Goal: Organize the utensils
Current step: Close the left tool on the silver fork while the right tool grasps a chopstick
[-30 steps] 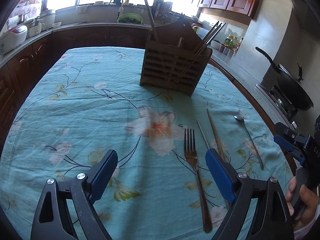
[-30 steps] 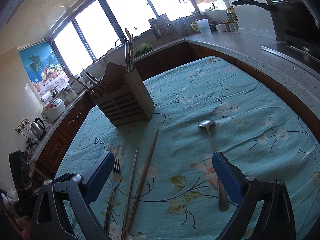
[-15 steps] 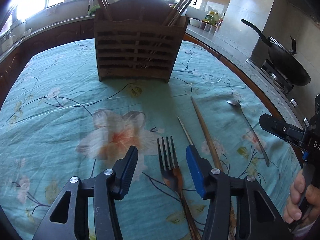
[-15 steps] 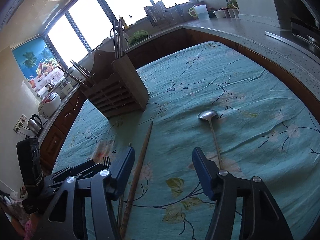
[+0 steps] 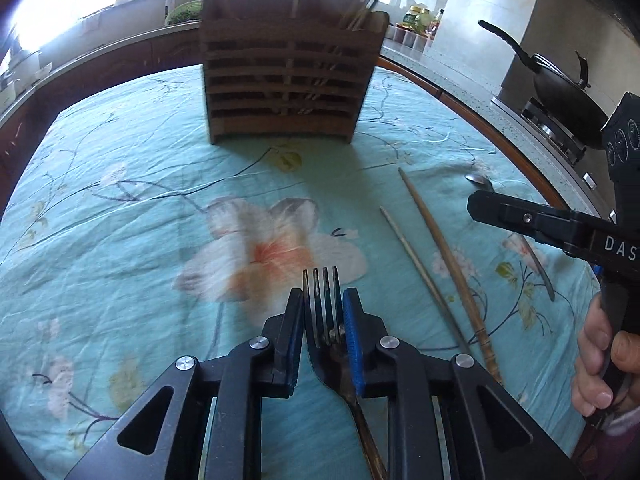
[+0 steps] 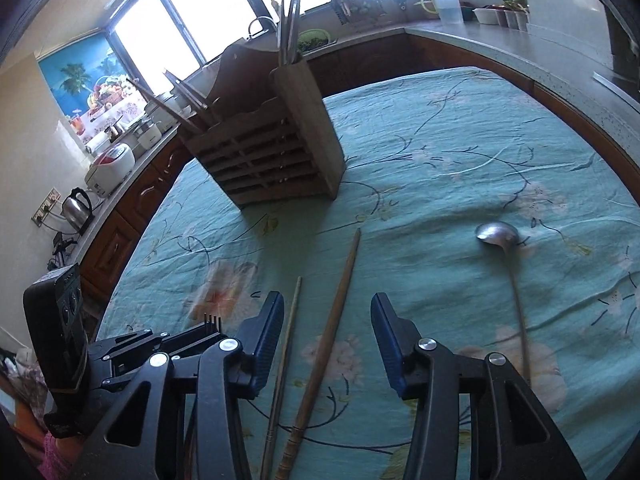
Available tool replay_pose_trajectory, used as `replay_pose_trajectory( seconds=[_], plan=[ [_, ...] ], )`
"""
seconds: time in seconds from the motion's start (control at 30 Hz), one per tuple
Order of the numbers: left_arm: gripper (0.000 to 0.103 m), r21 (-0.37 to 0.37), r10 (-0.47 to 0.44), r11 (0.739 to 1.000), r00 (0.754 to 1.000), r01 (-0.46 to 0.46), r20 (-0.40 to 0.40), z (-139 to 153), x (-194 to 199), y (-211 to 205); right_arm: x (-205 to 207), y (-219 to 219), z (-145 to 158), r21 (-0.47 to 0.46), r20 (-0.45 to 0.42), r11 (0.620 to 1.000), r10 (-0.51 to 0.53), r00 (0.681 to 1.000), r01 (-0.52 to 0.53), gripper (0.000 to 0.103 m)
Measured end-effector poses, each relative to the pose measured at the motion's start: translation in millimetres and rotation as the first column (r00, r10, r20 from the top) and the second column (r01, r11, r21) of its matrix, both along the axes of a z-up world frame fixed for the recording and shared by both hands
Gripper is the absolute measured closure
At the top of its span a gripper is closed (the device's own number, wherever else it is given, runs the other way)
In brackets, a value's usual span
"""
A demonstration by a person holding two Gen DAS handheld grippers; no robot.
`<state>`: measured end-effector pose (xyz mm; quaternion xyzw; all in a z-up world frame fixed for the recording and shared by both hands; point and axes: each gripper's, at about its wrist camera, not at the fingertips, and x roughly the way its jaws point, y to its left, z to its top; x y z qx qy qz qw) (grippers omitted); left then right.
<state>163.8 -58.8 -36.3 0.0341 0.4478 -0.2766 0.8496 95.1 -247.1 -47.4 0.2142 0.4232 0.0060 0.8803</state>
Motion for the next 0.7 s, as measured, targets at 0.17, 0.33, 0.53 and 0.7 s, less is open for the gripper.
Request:
replay_pose_trajectory(
  seconds=[0.17, 0.33, 0.53, 0.7],
  plan=[
    [0.087, -0.015, 0.097, 0.995, 0.995, -0.098, -0.02, -0.2, 0.5, 52.0, 20.2, 27.5, -10.4, -0.046, -0.047, 0.995, 0.085, 0.995, -0.087, 0.062],
    [0.086, -0.024, 0.141, 0.99, 0.989, -0.142, -0.041, -0.6, 8.5, 74.4, 34.0, 42.4, -24.3, -0.13, -0.116, 0.983, 0.115, 0.987, -0.129, 0.066],
    [0.076, -0.006, 0.147, 0.989, 0.989, -0.147, -0.026, -4.6, 9.5, 64.8, 37.4, 52.9, -24.0, -0.238, -0.142, 0.96, 0.117, 0.983, -0.149, 0.073],
    [0.085, -0.039, 0.144, 0.989, 0.989, -0.145, -0.03, -5.6, 9.3, 73.6, 35.3, 59.8, -22.8, -0.308, -0.142, 0.94, 0.11, 0.984, -0.15, 0.092]
  ],
)
